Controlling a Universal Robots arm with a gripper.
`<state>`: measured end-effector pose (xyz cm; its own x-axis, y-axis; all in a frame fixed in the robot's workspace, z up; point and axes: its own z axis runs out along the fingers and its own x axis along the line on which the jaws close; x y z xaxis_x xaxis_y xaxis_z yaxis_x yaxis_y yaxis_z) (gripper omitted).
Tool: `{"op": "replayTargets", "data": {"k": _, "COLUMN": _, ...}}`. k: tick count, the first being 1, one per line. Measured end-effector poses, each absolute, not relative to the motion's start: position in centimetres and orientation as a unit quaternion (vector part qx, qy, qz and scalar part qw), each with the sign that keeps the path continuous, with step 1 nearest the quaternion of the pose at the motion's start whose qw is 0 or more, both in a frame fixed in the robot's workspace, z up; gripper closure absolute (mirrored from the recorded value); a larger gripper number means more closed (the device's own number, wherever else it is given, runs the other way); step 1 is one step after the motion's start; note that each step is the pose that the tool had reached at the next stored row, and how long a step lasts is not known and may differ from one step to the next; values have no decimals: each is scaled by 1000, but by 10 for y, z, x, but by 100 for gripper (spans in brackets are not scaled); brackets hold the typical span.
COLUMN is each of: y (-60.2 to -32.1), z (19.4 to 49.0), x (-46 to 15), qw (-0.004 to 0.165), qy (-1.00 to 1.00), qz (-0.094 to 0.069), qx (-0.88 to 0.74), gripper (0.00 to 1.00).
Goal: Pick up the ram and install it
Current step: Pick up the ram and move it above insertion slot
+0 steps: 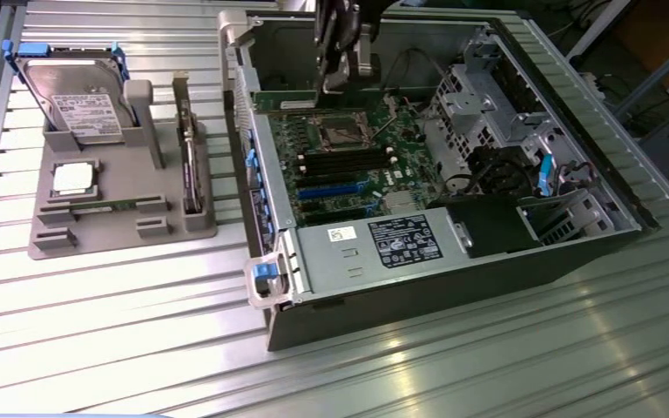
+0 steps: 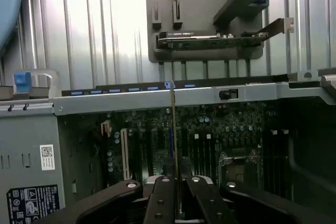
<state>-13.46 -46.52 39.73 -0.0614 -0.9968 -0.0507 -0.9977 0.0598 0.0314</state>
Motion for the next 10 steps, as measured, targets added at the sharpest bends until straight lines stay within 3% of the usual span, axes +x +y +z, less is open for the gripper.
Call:
{"op": "replayTargets", "data": {"k": 6, "y": -465, "z": 397, "x": -76, "qw": 8, "qy": 728, "qz": 29, "qx": -685, "gripper": 86}}
{"op": "replayTargets", "data": {"k": 10, "y": -465, "z": 397, "x": -91, "qw": 8, "qy": 728, "qz": 29, "qx": -685, "gripper": 86}}
